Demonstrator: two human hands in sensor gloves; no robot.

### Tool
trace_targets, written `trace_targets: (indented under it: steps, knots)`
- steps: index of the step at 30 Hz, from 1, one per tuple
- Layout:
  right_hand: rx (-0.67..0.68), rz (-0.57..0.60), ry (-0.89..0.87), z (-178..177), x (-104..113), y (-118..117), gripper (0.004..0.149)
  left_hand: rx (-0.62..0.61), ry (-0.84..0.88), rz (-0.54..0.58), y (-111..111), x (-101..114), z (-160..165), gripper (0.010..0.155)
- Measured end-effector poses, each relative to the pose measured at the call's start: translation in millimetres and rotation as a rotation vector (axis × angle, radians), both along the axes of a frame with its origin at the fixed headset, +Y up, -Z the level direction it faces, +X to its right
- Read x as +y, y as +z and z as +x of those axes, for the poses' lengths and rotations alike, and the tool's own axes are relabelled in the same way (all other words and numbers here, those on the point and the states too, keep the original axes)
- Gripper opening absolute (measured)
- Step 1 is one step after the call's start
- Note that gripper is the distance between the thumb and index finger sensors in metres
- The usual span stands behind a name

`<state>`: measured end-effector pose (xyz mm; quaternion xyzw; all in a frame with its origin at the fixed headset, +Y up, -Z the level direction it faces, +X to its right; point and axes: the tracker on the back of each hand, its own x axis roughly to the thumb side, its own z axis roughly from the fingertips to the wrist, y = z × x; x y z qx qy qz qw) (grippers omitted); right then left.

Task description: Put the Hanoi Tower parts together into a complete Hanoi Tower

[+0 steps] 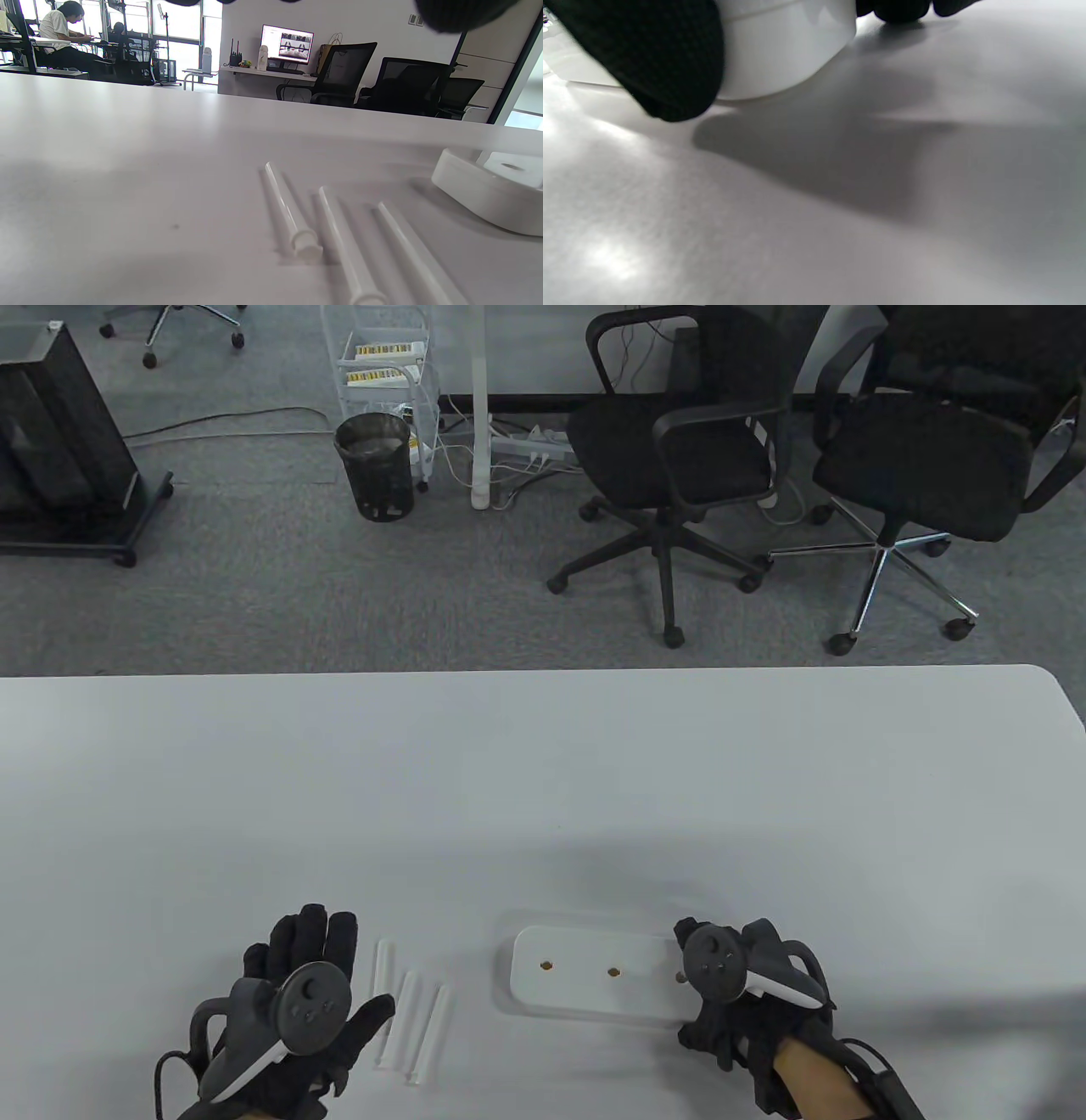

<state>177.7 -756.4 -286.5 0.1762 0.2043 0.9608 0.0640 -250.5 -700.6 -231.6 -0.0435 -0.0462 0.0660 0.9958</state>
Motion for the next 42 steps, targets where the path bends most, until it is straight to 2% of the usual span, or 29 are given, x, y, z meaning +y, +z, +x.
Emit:
trace_targets:
  steps: [5,9,15,18,23,27,34,42]
  knots:
    - [-0.001,0.0,0.049,-3.5,-0.9,1.0,0.113,0.018,-0.008,-0.031,-4.1,-5.3,-0.9,0.093]
    - [-0.005,-0.013,0.052,-3.3,-2.1,1.2,0.113,0.089,0.035,-0.083,-14.4,-4.4,-7.4,0.091]
    - [-0.007,-0.033,0.059,-3.7,-2.6,0.1,0.113,0.239,0.135,-0.21,-46.0,-4.2,-11.4,0.082]
    - [-0.009,-0.042,0.039,-2.3,-3.6,-0.5,0.114,0.268,0.095,-0.262,-65.4,-11.6,-0.9,0.077]
    - [-0.015,-0.045,0.022,-0.4,-4.8,-0.6,0.114,0.306,0.009,-0.342,-83.7,-27.7,21.2,0.075]
    - [-0.013,-0.046,0.019,0.6,-5.7,-0.8,0.113,0.341,-0.075,-0.353,-88.7,-41.0,32.7,0.081]
    - [-0.008,-0.053,0.015,1.3,-6.7,-1.1,0.113,0.367,-0.12,-0.383,-92.2,-52.5,37.1,0.076]
    - [-0.005,-0.054,0.002,2.3,-7.3,-0.5,0.113,0.401,-0.22,-0.325,-95.3,-60.3,42.1,0.072]
